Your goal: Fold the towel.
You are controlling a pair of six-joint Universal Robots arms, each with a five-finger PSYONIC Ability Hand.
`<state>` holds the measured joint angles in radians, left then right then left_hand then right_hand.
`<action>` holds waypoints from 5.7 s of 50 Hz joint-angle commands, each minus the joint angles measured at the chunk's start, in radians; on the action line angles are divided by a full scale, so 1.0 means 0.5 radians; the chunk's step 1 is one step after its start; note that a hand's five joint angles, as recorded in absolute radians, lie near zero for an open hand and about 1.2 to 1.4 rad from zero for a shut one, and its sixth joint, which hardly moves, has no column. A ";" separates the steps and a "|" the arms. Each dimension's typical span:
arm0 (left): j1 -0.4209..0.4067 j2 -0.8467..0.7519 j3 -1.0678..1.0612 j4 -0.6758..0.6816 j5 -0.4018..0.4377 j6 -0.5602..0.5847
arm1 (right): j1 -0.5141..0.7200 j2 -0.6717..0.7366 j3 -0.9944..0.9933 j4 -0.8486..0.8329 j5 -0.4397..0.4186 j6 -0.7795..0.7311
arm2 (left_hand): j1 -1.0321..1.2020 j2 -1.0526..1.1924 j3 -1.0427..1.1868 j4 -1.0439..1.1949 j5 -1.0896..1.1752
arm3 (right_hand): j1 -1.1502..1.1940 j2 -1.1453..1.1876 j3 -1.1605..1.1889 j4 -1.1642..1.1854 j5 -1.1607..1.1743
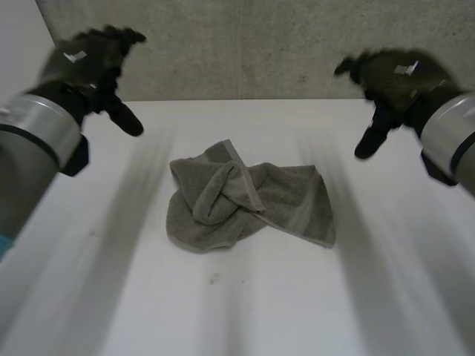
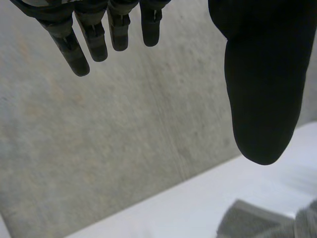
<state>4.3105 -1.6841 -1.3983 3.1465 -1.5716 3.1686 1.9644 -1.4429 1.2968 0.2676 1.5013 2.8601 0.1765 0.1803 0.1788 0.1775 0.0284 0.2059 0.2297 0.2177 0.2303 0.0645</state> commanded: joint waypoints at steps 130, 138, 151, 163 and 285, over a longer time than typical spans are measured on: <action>-0.454 -1.593 0.912 0.104 0.321 0.572 | -0.379 -0.118 0.751 -0.314 -0.416 -0.468 | 2.435 2.427 2.430 2.433 2.382 | 2.381 2.333 2.357 2.332 2.315; -0.347 -1.467 1.122 0.217 -0.284 0.578 | -0.367 0.112 0.576 -0.547 -0.373 -0.459 | 2.440 2.432 2.435 2.438 2.387 | 2.381 2.333 2.357 2.332 2.315; -0.096 -0.832 0.390 0.321 -0.913 0.498 | -0.355 0.229 0.441 -0.729 -0.235 -0.413 | 2.440 2.432 2.435 2.438 2.387 | 2.381 2.333 2.357 2.332 2.315; 0.037 -0.764 -0.146 0.512 -0.778 0.207 | -0.275 0.306 0.462 -0.719 -0.238 -0.419 | -0.002 -0.010 -0.007 -0.004 -0.055 | 2.381 2.333 2.357 2.332 2.315; 0.242 -0.752 0.982 -0.118 0.186 0.423 | -0.250 0.778 -0.636 -0.370 -0.152 -0.195 | 2.440 2.432 2.435 2.438 2.387 | 2.381 2.333 2.357 2.332 2.315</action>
<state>4.4527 -2.0525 -1.2781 2.9765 -1.4694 3.4702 1.8354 -1.0068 1.1620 0.3117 1.3969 2.5377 1.1723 1.2165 1.2163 1.2168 1.0275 1.3706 1.1937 1.1918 1.1973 0.9930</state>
